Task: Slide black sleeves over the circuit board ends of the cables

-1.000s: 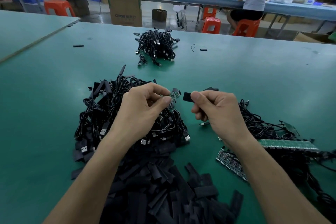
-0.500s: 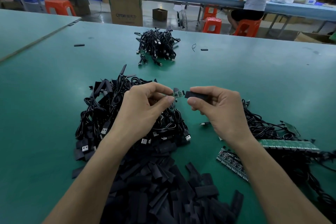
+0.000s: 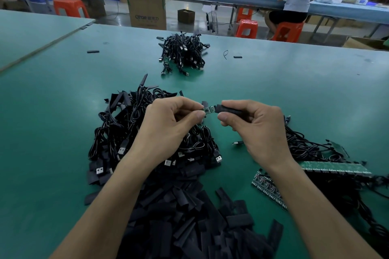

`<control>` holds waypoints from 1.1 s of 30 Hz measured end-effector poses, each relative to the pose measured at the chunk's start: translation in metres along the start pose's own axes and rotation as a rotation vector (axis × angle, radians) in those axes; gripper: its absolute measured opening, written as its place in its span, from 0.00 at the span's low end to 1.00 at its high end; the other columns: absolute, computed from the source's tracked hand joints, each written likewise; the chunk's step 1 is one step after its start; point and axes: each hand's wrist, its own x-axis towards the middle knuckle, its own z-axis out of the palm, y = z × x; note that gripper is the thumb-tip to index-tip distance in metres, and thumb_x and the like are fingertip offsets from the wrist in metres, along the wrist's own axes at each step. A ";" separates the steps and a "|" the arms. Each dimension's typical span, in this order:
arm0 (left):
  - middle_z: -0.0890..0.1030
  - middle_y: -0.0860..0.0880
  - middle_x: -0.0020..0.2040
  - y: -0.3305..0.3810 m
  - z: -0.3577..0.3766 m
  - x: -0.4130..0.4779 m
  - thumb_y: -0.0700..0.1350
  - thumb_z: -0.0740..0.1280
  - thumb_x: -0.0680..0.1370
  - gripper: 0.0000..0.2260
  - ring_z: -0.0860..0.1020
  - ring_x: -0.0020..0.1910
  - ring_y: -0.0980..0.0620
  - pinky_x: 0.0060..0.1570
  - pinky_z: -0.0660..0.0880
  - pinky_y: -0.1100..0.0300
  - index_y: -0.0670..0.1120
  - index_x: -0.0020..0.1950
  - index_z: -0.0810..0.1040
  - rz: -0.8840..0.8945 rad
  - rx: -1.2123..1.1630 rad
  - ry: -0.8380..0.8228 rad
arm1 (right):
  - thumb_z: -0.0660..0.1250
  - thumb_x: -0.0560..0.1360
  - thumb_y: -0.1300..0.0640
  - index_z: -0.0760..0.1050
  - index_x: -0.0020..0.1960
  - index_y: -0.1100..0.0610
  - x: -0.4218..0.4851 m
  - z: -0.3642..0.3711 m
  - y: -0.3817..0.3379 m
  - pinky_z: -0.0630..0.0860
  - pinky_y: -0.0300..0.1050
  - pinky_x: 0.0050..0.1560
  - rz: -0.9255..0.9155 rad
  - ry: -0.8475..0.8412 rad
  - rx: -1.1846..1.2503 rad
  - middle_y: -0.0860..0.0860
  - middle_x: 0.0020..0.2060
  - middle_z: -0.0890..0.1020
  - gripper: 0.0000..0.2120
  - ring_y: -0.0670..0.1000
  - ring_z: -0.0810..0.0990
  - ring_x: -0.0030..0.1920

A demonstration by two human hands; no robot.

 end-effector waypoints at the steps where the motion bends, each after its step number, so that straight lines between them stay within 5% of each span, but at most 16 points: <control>1: 0.86 0.55 0.39 0.000 0.000 0.000 0.43 0.74 0.76 0.05 0.84 0.41 0.57 0.37 0.76 0.67 0.53 0.47 0.84 0.001 -0.004 0.000 | 0.78 0.68 0.59 0.83 0.48 0.44 0.000 0.000 0.000 0.77 0.32 0.41 -0.004 -0.006 -0.008 0.43 0.36 0.86 0.13 0.43 0.85 0.37; 14: 0.86 0.55 0.38 0.002 -0.002 0.000 0.44 0.74 0.76 0.03 0.84 0.39 0.58 0.36 0.75 0.69 0.53 0.47 0.84 0.024 -0.012 -0.015 | 0.75 0.66 0.47 0.83 0.50 0.45 -0.002 0.006 0.004 0.77 0.33 0.40 -0.002 0.007 0.029 0.44 0.37 0.87 0.12 0.45 0.85 0.37; 20: 0.86 0.53 0.38 -0.001 -0.007 0.001 0.43 0.74 0.76 0.04 0.83 0.38 0.55 0.35 0.76 0.67 0.52 0.47 0.85 0.029 -0.046 -0.073 | 0.76 0.66 0.52 0.84 0.49 0.48 0.000 0.001 0.002 0.76 0.34 0.37 0.031 -0.075 0.093 0.46 0.36 0.86 0.12 0.45 0.84 0.34; 24: 0.86 0.50 0.39 -0.002 -0.008 0.001 0.43 0.75 0.75 0.03 0.84 0.41 0.44 0.39 0.79 0.54 0.51 0.47 0.85 -0.002 -0.064 -0.142 | 0.77 0.66 0.59 0.84 0.49 0.52 0.003 -0.002 -0.003 0.76 0.32 0.37 0.040 -0.228 0.117 0.49 0.36 0.87 0.11 0.46 0.84 0.34; 28: 0.86 0.49 0.37 -0.001 -0.010 0.000 0.44 0.76 0.74 0.07 0.80 0.32 0.54 0.35 0.76 0.64 0.50 0.49 0.80 -0.026 -0.104 -0.163 | 0.76 0.69 0.65 0.84 0.49 0.52 0.005 -0.001 -0.005 0.77 0.33 0.38 0.046 -0.301 0.126 0.49 0.37 0.87 0.12 0.46 0.84 0.36; 33: 0.86 0.47 0.37 0.001 -0.009 0.000 0.46 0.76 0.72 0.11 0.78 0.32 0.54 0.35 0.75 0.63 0.47 0.47 0.76 -0.050 -0.143 -0.183 | 0.75 0.69 0.64 0.84 0.47 0.54 0.002 0.001 -0.005 0.77 0.33 0.37 0.045 -0.294 0.178 0.48 0.37 0.87 0.09 0.46 0.84 0.35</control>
